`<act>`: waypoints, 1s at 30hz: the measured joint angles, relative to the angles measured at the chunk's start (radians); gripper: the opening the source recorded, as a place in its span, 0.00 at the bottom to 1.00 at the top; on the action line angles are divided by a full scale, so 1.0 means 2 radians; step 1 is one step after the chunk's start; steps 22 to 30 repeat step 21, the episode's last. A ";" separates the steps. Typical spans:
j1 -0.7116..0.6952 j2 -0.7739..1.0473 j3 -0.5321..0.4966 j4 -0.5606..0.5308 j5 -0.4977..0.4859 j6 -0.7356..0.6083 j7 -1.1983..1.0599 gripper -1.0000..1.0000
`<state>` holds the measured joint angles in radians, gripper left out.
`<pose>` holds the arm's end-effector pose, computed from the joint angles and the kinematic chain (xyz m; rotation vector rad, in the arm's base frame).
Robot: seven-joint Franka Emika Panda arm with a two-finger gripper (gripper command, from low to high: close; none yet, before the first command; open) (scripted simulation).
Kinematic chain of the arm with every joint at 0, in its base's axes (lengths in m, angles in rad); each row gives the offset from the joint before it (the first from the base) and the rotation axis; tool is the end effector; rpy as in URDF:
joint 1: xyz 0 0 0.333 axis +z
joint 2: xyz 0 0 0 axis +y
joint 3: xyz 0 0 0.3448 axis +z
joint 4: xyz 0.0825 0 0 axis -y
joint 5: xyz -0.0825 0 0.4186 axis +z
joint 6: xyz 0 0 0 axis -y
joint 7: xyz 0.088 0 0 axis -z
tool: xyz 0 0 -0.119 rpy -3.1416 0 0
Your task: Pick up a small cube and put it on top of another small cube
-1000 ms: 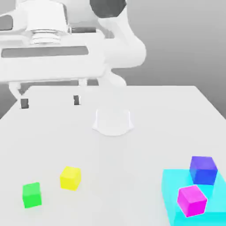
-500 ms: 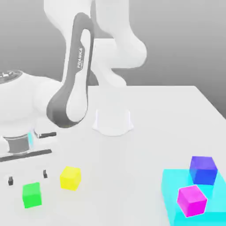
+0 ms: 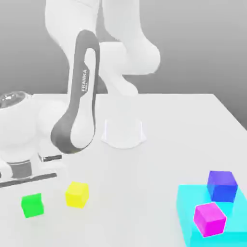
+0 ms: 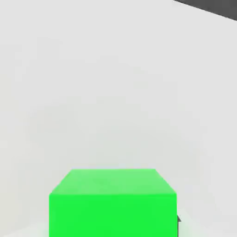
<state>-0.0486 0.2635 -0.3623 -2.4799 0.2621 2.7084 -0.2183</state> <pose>0.4458 -0.2123 0.1776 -3.0555 0.6521 0.0036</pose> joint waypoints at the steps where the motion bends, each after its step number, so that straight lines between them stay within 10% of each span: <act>1: 0.017 -0.012 0.009 0.000 -0.007 -0.011 0.012 0.00; 17: 0.359 -0.115 0.170 -0.003 -0.126 -0.096 0.201 0.00; 18: 0.339 -0.106 0.158 -0.005 -0.126 -0.084 0.202 1.00; 30: 0.335 -0.106 0.158 -0.005 -0.126 -0.084 0.202 1.00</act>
